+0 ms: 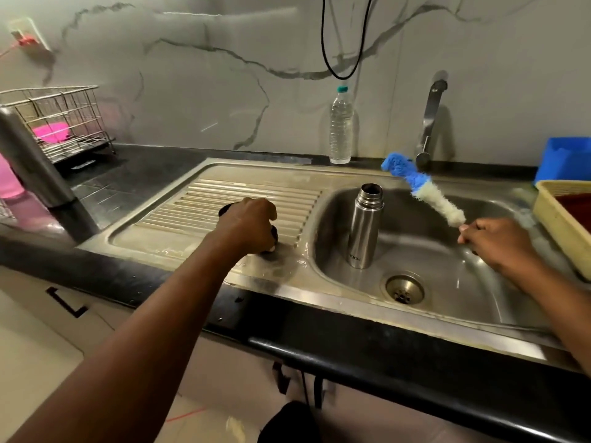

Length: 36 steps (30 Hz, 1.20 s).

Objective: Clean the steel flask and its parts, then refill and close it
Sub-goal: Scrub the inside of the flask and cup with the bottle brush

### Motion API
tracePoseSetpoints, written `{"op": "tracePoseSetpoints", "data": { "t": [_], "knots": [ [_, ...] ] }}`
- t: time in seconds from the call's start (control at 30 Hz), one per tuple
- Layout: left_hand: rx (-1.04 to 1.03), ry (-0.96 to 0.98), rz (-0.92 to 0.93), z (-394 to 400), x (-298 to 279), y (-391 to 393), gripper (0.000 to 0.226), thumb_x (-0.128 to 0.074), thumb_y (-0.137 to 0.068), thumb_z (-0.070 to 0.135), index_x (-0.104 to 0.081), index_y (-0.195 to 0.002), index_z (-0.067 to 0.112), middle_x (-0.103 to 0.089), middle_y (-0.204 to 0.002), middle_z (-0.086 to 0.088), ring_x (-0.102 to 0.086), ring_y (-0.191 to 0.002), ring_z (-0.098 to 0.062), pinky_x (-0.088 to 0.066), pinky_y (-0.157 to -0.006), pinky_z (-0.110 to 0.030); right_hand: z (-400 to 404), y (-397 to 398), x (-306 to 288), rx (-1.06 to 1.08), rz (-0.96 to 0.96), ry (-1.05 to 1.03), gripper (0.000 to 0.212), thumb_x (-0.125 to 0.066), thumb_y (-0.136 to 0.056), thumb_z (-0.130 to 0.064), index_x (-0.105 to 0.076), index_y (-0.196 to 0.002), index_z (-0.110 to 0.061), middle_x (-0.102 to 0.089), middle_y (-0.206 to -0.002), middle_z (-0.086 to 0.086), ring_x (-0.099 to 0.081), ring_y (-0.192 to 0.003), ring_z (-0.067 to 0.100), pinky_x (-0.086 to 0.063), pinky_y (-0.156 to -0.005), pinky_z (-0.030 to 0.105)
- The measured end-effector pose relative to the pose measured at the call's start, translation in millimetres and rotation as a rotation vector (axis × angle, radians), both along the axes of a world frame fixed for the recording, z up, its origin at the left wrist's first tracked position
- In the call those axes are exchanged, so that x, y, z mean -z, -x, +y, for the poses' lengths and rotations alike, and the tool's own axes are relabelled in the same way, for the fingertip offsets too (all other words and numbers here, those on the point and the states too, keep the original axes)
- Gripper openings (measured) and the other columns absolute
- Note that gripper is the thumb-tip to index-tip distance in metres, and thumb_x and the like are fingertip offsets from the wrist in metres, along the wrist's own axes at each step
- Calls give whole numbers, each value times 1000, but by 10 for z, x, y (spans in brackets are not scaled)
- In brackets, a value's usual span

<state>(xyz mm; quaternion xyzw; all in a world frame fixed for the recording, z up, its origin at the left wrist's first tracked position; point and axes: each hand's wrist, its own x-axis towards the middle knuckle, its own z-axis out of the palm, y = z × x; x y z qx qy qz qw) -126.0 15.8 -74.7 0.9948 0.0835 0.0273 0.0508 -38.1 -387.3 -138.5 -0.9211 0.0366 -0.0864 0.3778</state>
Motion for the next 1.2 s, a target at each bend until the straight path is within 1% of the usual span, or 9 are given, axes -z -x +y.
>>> {"op": "tracePoseSetpoints", "data": {
  "t": [0.13, 0.3, 0.37, 0.47, 0.6, 0.73, 0.87, 1.03, 1.2],
  "knots": [
    [30, 85, -21, -114, -32, -77, 62, -95, -69, 25, -71, -126, 20, -71, -120, -2, -63, -112, -24, -46, -82, -30, -4, -27, 12, -2, -5, -5, 32, -65, -97, -30, -74, -69, -17, -71, -71, 6, -66, -74, 31, -52, -74, 41],
    [117, 406, -268, -568, -188, -312, 53, -98, -67, 30, -78, -114, 18, -74, -106, 3, -68, -100, -14, -56, -87, -28, 8, -52, -22, -20, -28, -33, 30, -62, -100, -31, -73, -75, -18, -71, -76, 4, -65, -77, 26, -48, -72, 39],
    [146, 657, -350, -825, -180, -513, 51, -100, -65, 30, -78, -110, 22, -74, -102, 9, -69, -95, -6, -57, -85, -22, 16, -61, -46, -23, -60, -69, 28, -61, -101, -31, -73, -78, -20, -71, -79, 1, -65, -80, 23, -51, -76, 41],
    [168, 1180, -429, -1160, -108, -898, 55, -99, -60, 24, -80, -111, 18, -80, -104, -3, -78, -97, -19, -64, -93, -41, 1, -64, -85, -49, -144, -152, 22, -59, -102, -27, -74, -87, -24, -71, -87, -4, -65, -85, 17, -54, -81, 42],
    [303, 1866, -340, -1557, -91, -1285, 48, -79, -85, -2, -65, -131, -5, -70, -126, -26, -76, -108, -35, -62, -95, -46, -32, -17, -173, -167, -283, -323, 22, -56, -105, -16, -74, -96, -24, -61, -66, -6, -51, -58, 5, -41, -56, 17],
    [282, 2259, -252, -1623, -61, -1397, 26, -58, -101, 2, -64, -126, -2, -71, -124, -23, -73, -114, -31, -61, -98, -44, 13, 44, -191, -283, -355, -303, 20, -56, -104, -11, -72, -96, -20, -58, -66, -5, -48, -57, 3, -39, -56, 14],
    [260, 2435, -202, -1472, 70, -1412, 23, -56, -105, 9, -64, -123, -3, -69, -129, -26, -67, -126, -37, -60, -101, -46, 71, 49, -153, -229, -347, -145, 18, -60, -101, -16, -73, -100, -29, -68, -85, -21, -62, -74, 2, -42, -64, 19],
    [279, 2383, -170, -1524, 79, -1369, 21, -50, -107, 7, -66, -116, -2, -74, -115, -23, -73, -109, -35, -62, -95, -45, 126, 64, -113, -201, -388, -65, 15, -61, -100, -17, -71, -98, -29, -66, -78, -8, -61, -70, 8, -52, -59, 33],
    [286, 2353, -153, -1554, 100, -1366, 21, -50, -105, 5, -64, -119, -3, -75, -115, -23, -75, -107, -35, -64, -91, -44, 143, 78, -110, -189, -383, -34, 14, -61, -100, -18, -70, -95, -26, -65, -74, -5, -60, -68, 9, -48, -56, 31]
  ]
}}
